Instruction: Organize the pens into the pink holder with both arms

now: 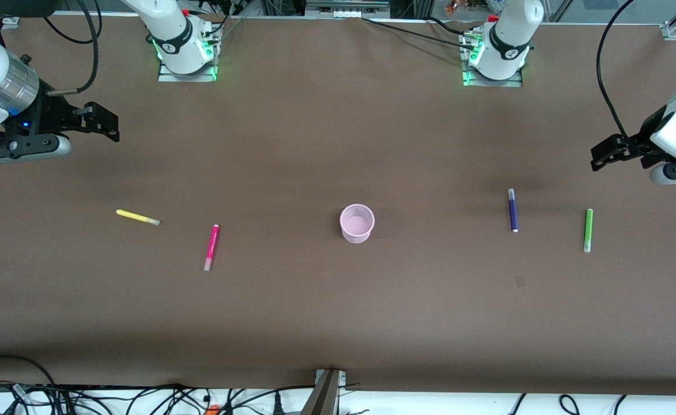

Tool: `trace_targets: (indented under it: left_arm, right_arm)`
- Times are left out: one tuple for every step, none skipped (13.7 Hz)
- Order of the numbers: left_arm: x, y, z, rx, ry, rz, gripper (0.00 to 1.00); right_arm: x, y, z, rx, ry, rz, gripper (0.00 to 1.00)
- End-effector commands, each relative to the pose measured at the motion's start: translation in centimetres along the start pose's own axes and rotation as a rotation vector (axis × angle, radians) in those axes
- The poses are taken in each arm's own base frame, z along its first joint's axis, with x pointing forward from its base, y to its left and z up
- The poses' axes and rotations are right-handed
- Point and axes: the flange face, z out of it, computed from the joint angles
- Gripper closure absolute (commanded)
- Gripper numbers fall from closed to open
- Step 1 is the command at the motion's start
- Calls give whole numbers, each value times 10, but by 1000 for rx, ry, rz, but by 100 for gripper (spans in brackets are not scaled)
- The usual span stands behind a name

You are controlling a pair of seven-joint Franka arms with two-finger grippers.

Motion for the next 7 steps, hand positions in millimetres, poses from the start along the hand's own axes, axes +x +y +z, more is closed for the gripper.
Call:
trace_targets:
  left_arm:
    - [-4, -1, -6, -18, -2, 13, 0]
    - [-4, -1, -7, -18, -3, 13, 0]
    - [-4, -1, -7, -18, -3, 13, 0]
    - [-3, -1, -7, -18, 0, 13, 0]
    - [-4, -1, -7, -16, -3, 13, 0]
    - [-4, 0, -8, -16, -2, 13, 0]
    - [-3, 1, -7, -16, 0, 13, 0]
  right_arm:
    - [-8, 0, -1, -18, 23, 11, 0]
    - [-8, 3, 1, -14, 25, 17, 0]
    - [-7, 9, 2, -17, 22, 19, 0]
    - [-6, 9, -3, -18, 32, 16, 0]
    - [-6, 6, -4, -17, 37, 5, 0]
    - [-3, 6, -2, -17, 38, 5, 0]
    - [1, 7, -1, -19, 43, 5, 0]
